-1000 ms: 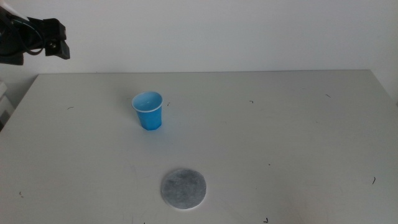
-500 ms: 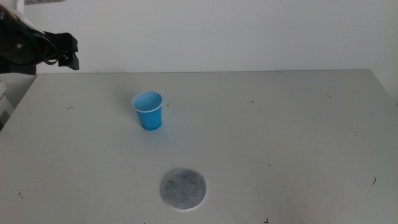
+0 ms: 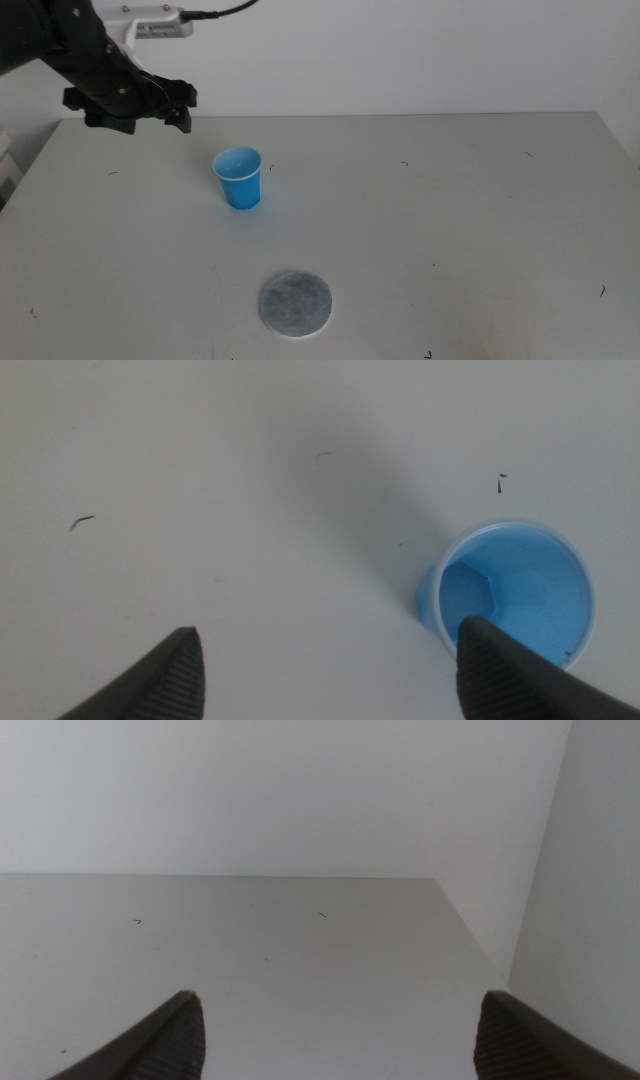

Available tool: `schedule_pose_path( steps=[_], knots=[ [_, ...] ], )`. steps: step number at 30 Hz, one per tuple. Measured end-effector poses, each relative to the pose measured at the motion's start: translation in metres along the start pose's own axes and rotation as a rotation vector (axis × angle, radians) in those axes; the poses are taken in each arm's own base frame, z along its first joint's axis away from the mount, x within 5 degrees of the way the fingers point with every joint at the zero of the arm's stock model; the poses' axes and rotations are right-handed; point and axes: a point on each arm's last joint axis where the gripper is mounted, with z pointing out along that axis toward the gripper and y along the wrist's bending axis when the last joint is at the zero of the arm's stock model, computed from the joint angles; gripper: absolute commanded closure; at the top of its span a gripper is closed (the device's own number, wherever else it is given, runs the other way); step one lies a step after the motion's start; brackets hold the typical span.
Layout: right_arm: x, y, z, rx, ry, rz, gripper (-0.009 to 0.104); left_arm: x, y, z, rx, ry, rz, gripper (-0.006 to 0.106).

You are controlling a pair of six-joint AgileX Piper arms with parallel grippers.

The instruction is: Place an empty cup on a cup mat.

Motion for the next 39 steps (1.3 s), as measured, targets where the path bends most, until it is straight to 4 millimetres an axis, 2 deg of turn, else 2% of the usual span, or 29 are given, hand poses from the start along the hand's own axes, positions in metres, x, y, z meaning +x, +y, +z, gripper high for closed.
schedule_pose_path(
  steps=[6, 10, 16, 23, 26, 35, 36, 39],
  knots=[
    [0.000, 0.000, 0.000, 0.000, 0.000, 0.000, 0.001, 0.006, -0.021, 0.039, 0.028, 0.071, 0.033, 0.019],
    [0.000, 0.000, 0.000, 0.000, 0.000, 0.000, 0.001, 0.011, -0.027, 0.063, 0.037, 0.104, 0.039, 0.019],
    [0.000, 0.000, 0.000, 0.000, 0.000, 0.000, 0.001, 0.016, -0.036, 0.085, 0.059, 0.103, 0.035, 0.019],
    [0.000, 0.000, 0.000, 0.000, 0.000, 0.000, 0.001, 0.020, -0.038, 0.106, 0.066, 0.093, 0.021, 0.019],
    [0.000, 0.000, 0.000, 0.000, 0.000, 0.000, 0.001, 0.022, -0.037, 0.114, 0.065, 0.097, 0.019, 0.031],
    [0.000, 0.000, 0.000, 0.000, 0.000, 0.000, 0.001, 0.025, -0.037, 0.121, 0.068, 0.106, 0.017, 0.097],
    [0.000, 0.000, 0.000, 0.000, 0.000, 0.000, 0.001, 0.024, -0.037, 0.119, 0.069, 0.104, 0.025, 0.100],
    [0.000, 0.000, 0.000, 0.000, 0.000, 0.000, 0.001, 0.021, -0.040, 0.108, 0.077, 0.091, 0.070, 0.101]
  ],
)
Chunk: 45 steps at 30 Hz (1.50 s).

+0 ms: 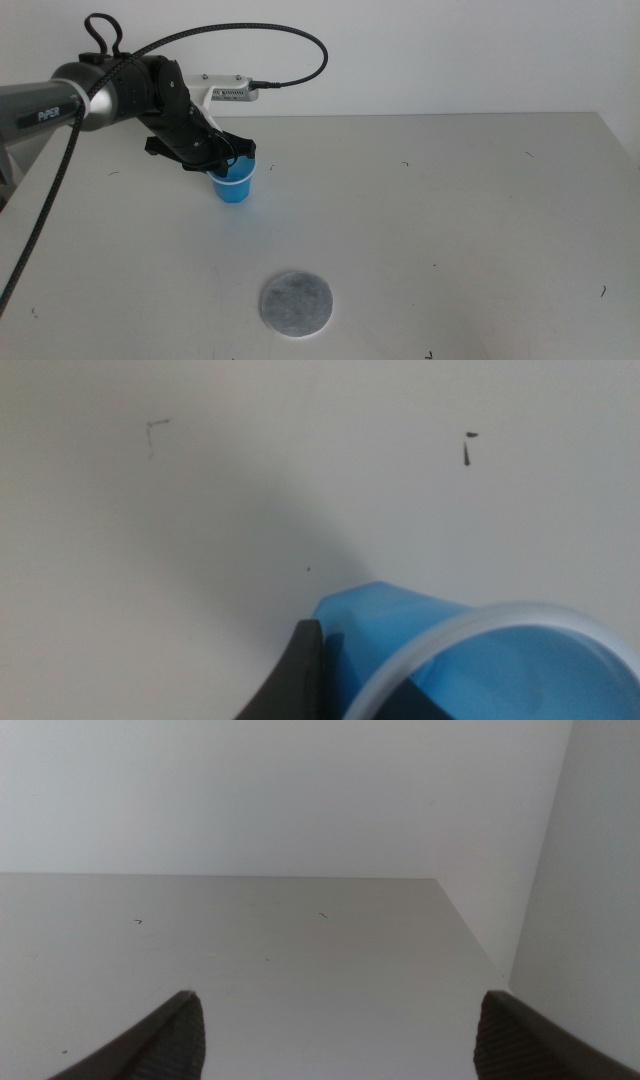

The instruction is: Place an empty cup on a cup mat.

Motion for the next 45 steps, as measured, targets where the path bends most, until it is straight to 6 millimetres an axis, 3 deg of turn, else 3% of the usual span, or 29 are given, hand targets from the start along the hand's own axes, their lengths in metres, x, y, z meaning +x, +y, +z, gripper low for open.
schedule_pose_path(
  steps=[6, 11, 16, 26, 40, 45],
  knots=[
    [0.000, 0.000, 0.000, 0.000, 0.000, 0.000, 0.001, 0.002, -0.018, -0.035, 0.021, -0.038, 0.071, 0.101],
    [0.000, 0.000, 0.000, 0.000, 0.000, 0.000, 0.001, 0.026, -0.037, -0.071, 0.047, -0.078, 0.067, 0.101],
    [0.000, 0.000, 0.000, 0.000, 0.000, 0.000, 0.001, 0.057, -0.061, -0.087, 0.085, -0.046, 0.052, 0.101],
    [0.000, 0.000, 0.000, 0.000, 0.000, 0.000, 0.001, 0.108, -0.111, -0.079, 0.146, 0.068, 0.127, 0.101],
    [0.000, 0.000, 0.000, 0.000, 0.000, 0.000, 0.001, 0.134, -0.115, -0.061, 0.167, 0.175, 0.064, 0.100],
    [0.000, 0.000, 0.000, 0.000, 0.000, 0.000, 0.001, 0.136, -0.115, -0.053, 0.161, 0.190, 0.061, 0.089]
  ],
)
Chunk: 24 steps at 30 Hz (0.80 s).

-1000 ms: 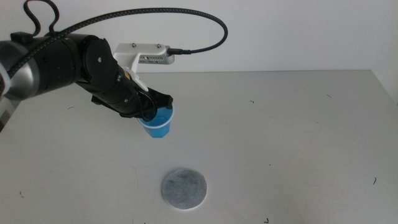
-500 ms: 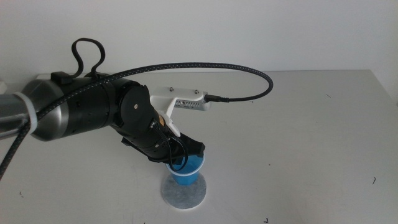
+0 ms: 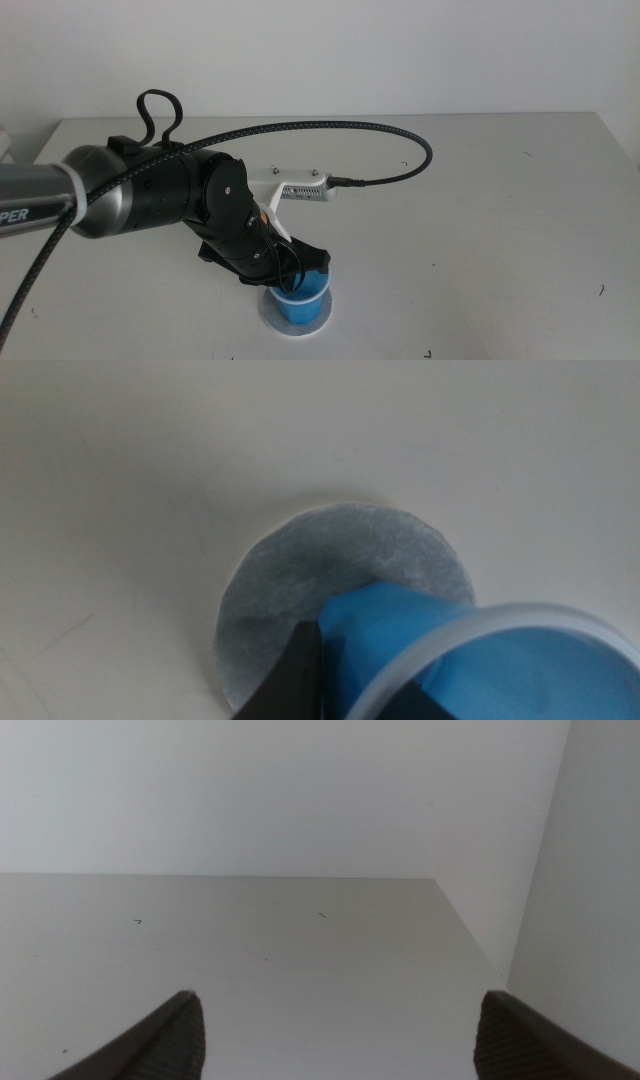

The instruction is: Place an empty cup on a cup mat.

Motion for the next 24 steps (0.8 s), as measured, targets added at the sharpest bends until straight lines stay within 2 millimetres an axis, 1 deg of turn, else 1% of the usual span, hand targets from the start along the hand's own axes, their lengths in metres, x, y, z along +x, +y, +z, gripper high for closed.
schedule_pose_path(
  steps=[3, 8, 9, 11, 12, 14, 18, 21, 24],
  knots=[
    [0.000, 0.000, 0.000, 0.000, 0.000, 0.000, 0.001, 0.000, 0.000, 0.002, -0.001, 0.003, -0.001, 0.070],
    [0.000, 0.000, 0.000, 0.000, 0.000, 0.000, 0.001, 0.000, 0.000, 0.002, -0.002, 0.004, -0.001, 0.026],
    [0.000, 0.000, 0.000, 0.000, 0.000, 0.000, 0.001, 0.000, 0.000, 0.002, -0.002, 0.004, -0.001, 0.011],
    [0.000, 0.000, 0.000, 0.000, 0.000, 0.000, 0.001, 0.000, 0.000, 0.000, -0.002, -0.001, 0.006, -0.003],
    [0.000, 0.000, 0.000, 0.000, 0.000, 0.000, 0.001, 0.000, 0.000, -0.001, -0.003, -0.006, 0.013, -0.005],
    [0.000, 0.000, 0.000, 0.000, 0.000, 0.000, 0.001, -0.001, -0.001, -0.009, -0.001, -0.024, 0.030, -0.005],
    [0.000, 0.000, 0.000, 0.000, 0.000, 0.000, 0.001, -0.003, -0.004, -0.034, 0.012, -0.078, 0.060, -0.005],
    [0.000, 0.000, 0.000, 0.000, 0.000, 0.000, 0.001, -0.003, -0.007, -0.058, 0.029, -0.139, 0.064, -0.005],
    [0.000, 0.000, 0.000, 0.000, 0.000, 0.000, 0.001, -0.001, -0.011, -0.088, 0.066, -0.212, 0.041, -0.005]
  ],
)
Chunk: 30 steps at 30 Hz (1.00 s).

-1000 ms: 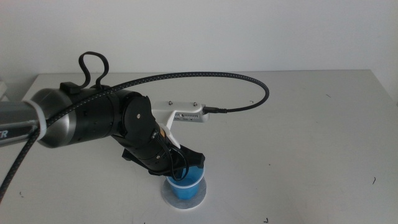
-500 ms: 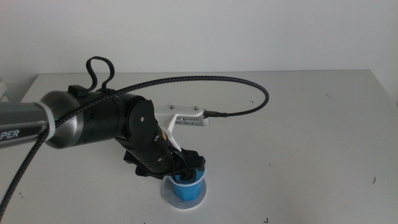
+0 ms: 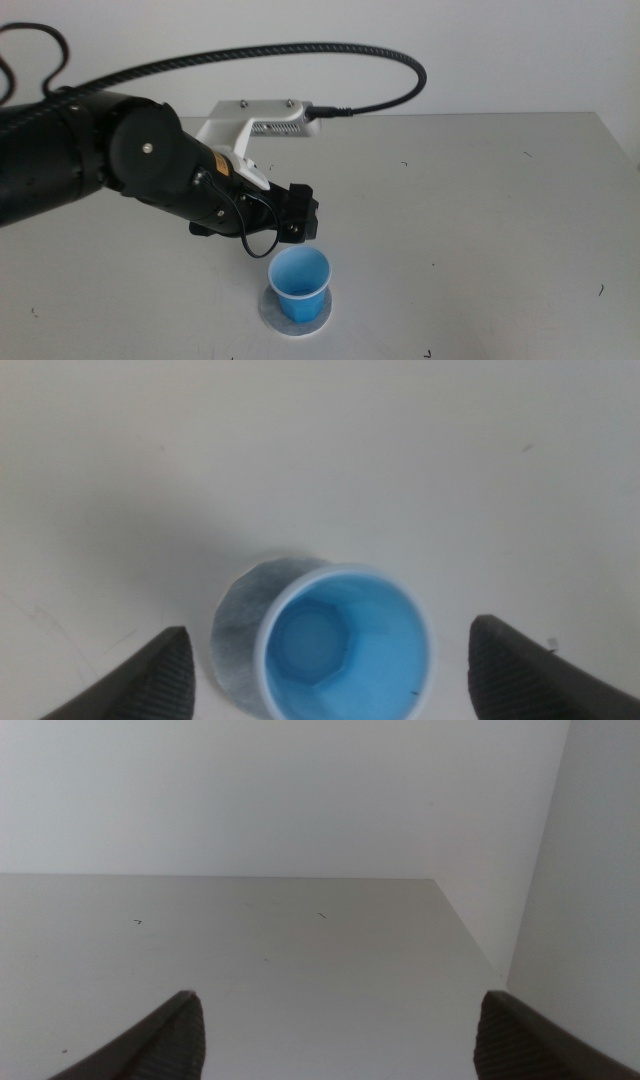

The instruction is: Place an empty cup on a cup mat.

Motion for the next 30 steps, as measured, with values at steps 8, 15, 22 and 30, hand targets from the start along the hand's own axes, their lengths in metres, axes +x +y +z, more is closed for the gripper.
schedule_pose_path(
  steps=[8, 15, 22, 30],
  knots=[
    [0.000, 0.000, 0.000, 0.000, 0.000, 0.000, 0.001, -0.002, -0.009, -0.073, 0.053, -0.199, 0.033, -0.005],
    [0.000, 0.000, 0.000, 0.000, 0.000, 0.000, 0.001, 0.004, -0.004, -0.126, 0.006, -0.355, 0.132, -0.005],
    [0.000, 0.000, 0.000, 0.000, 0.000, 0.000, 0.001, 0.022, 0.032, -0.177, -0.145, -0.456, 0.120, -0.005],
    [0.000, 0.000, 0.000, 0.000, 0.000, 0.000, 0.001, 0.083, 0.072, -0.199, -0.340, -0.634, 0.040, -0.005]
  ],
)
